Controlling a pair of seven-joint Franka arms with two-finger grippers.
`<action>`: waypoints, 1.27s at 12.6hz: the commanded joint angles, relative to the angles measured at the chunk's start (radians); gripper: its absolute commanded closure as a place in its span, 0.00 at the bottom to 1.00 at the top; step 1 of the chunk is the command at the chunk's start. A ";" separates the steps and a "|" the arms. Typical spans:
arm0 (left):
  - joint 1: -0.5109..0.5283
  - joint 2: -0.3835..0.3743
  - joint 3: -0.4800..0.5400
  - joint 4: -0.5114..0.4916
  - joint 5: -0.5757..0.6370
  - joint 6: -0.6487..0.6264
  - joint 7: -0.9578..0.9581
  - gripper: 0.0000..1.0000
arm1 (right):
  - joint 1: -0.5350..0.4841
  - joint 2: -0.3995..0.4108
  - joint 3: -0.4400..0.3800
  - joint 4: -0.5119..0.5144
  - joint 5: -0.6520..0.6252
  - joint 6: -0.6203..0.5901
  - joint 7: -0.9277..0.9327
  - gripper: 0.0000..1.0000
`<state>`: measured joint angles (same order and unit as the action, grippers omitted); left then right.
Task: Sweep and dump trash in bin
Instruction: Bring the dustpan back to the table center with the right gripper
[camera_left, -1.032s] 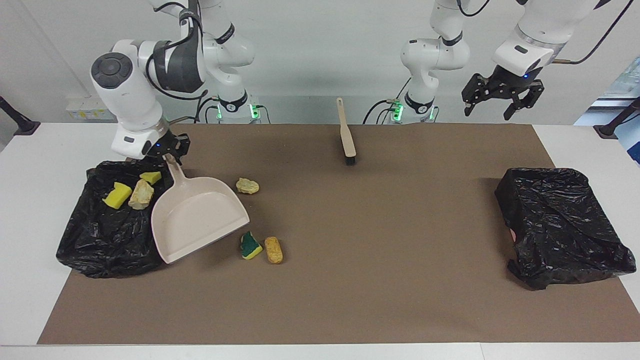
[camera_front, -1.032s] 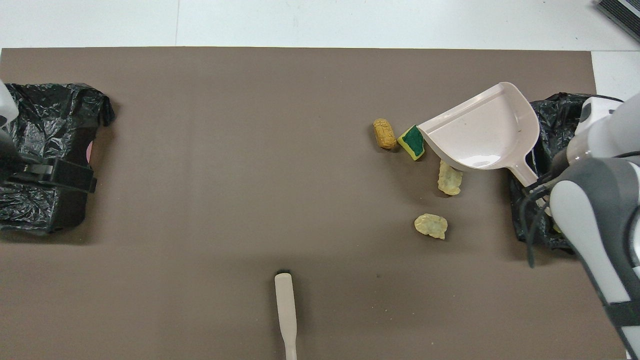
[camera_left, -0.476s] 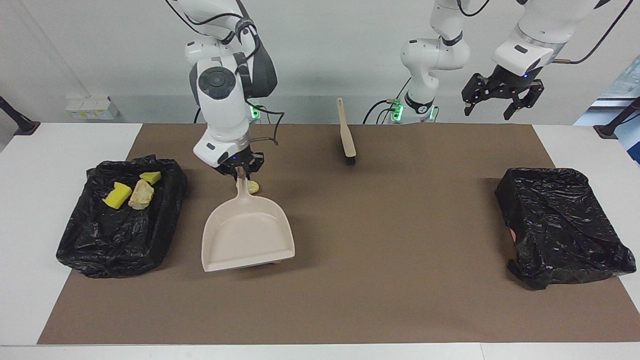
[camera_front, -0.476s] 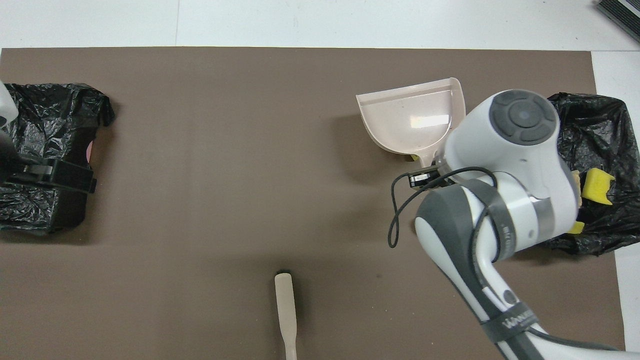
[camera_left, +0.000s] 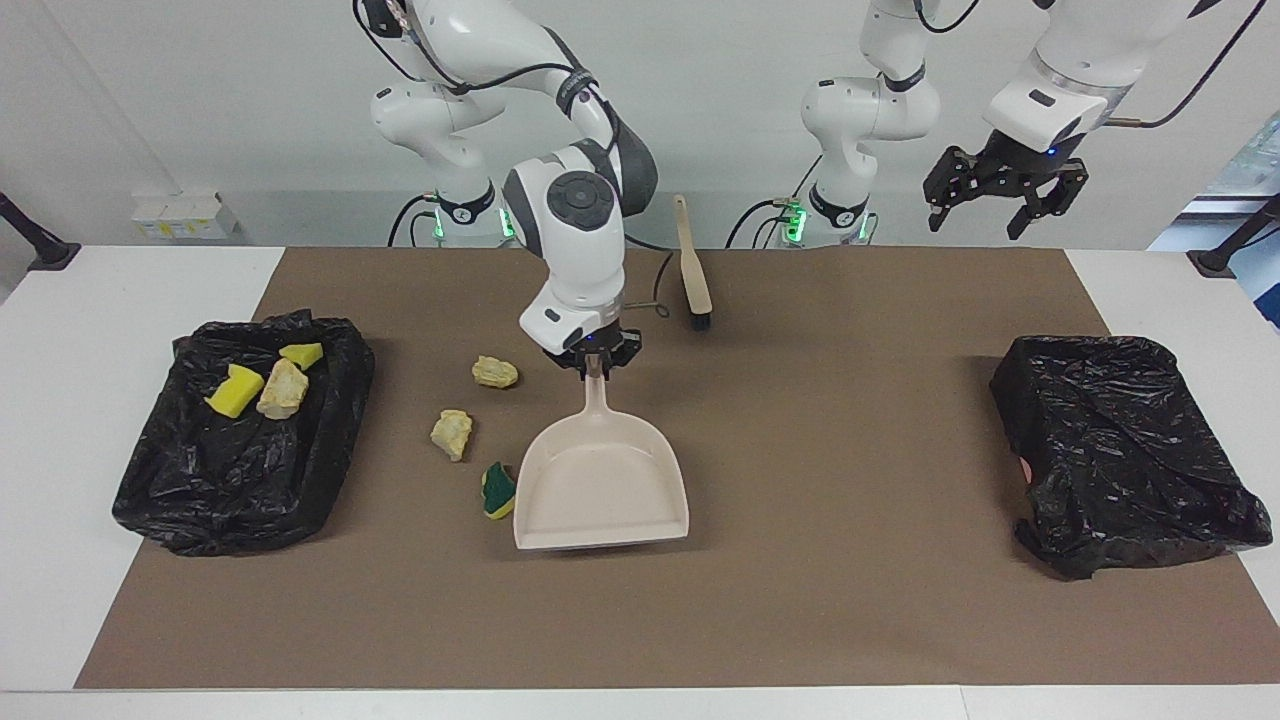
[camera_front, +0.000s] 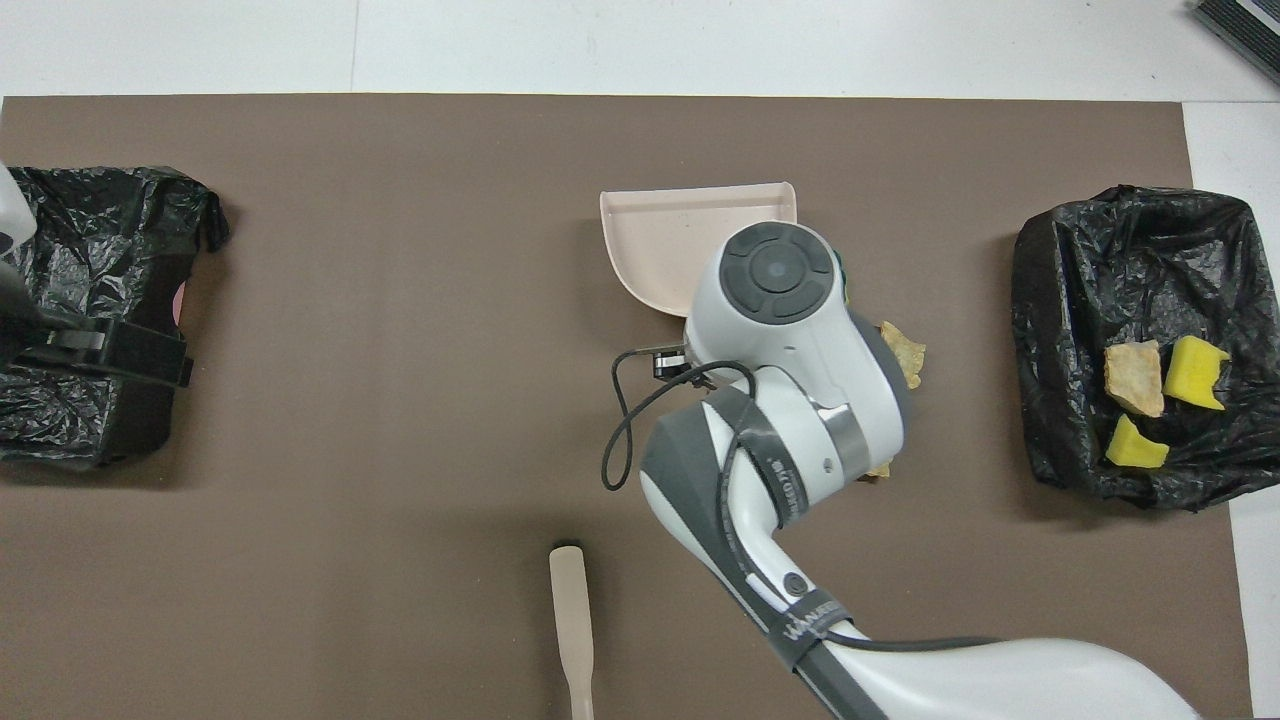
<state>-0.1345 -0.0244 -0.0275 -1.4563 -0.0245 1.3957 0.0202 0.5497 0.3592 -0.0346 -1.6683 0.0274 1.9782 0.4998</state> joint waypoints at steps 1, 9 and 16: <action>0.013 -0.020 -0.011 -0.016 0.014 -0.011 0.001 0.00 | 0.051 0.118 -0.007 0.094 0.043 0.043 0.075 1.00; 0.015 -0.020 -0.011 -0.015 0.014 -0.007 0.000 0.00 | 0.121 0.063 -0.004 0.059 0.088 0.019 0.134 0.00; 0.010 -0.022 -0.012 -0.018 0.012 -0.006 -0.002 0.00 | 0.289 -0.239 -0.001 -0.301 0.131 0.034 0.173 0.00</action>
<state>-0.1344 -0.0253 -0.0272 -1.4563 -0.0245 1.3946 0.0199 0.7983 0.2291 -0.0328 -1.8309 0.1261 1.9872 0.6373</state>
